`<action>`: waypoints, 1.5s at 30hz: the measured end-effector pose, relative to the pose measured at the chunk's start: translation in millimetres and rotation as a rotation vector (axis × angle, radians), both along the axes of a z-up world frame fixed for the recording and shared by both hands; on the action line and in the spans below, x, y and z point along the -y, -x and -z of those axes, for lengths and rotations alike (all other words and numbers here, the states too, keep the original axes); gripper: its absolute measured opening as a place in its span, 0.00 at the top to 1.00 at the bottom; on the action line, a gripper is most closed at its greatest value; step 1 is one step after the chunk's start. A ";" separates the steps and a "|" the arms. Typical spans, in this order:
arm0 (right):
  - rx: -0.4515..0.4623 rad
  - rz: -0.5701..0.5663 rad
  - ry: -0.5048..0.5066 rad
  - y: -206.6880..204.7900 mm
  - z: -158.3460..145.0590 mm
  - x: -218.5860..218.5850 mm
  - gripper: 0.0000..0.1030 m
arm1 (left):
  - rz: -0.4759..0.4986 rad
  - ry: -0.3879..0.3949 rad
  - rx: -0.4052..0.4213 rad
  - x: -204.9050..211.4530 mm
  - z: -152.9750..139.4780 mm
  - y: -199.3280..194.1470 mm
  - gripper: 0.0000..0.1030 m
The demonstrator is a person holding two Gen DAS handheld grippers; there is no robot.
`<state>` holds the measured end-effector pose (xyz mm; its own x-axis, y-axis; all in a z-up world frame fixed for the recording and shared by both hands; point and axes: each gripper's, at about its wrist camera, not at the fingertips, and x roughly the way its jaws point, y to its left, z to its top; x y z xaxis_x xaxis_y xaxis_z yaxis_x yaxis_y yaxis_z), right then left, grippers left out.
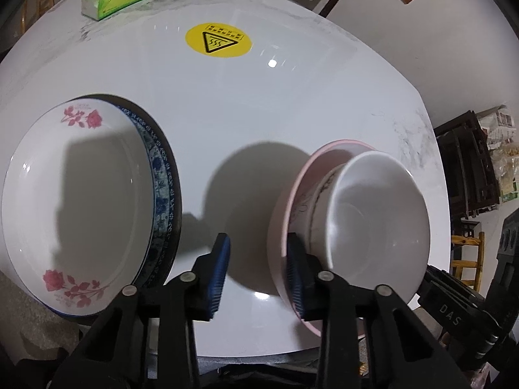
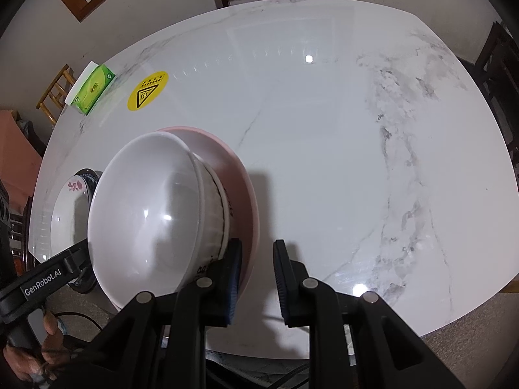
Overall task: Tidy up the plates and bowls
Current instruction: 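Grasp the rim of the pink-rimmed bowl stack with left tool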
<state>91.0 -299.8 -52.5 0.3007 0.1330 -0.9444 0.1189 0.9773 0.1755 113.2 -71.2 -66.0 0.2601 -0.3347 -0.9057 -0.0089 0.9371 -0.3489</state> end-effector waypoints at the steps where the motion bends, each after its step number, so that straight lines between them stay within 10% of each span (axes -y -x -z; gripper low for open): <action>1: 0.001 0.000 0.001 0.1 0.2 -0.1 0.80 | 0.003 0.000 0.003 1.0 -0.4 -0.4 0.75; 11: 0.000 0.005 -0.008 -0.6 0.3 0.4 0.80 | 0.029 0.001 0.032 9.8 -4.2 -2.3 0.93; 45: -0.003 0.011 -0.021 -0.1 -2.2 -2.9 0.89 | 0.040 -0.005 0.039 10.1 -5.3 -4.1 0.94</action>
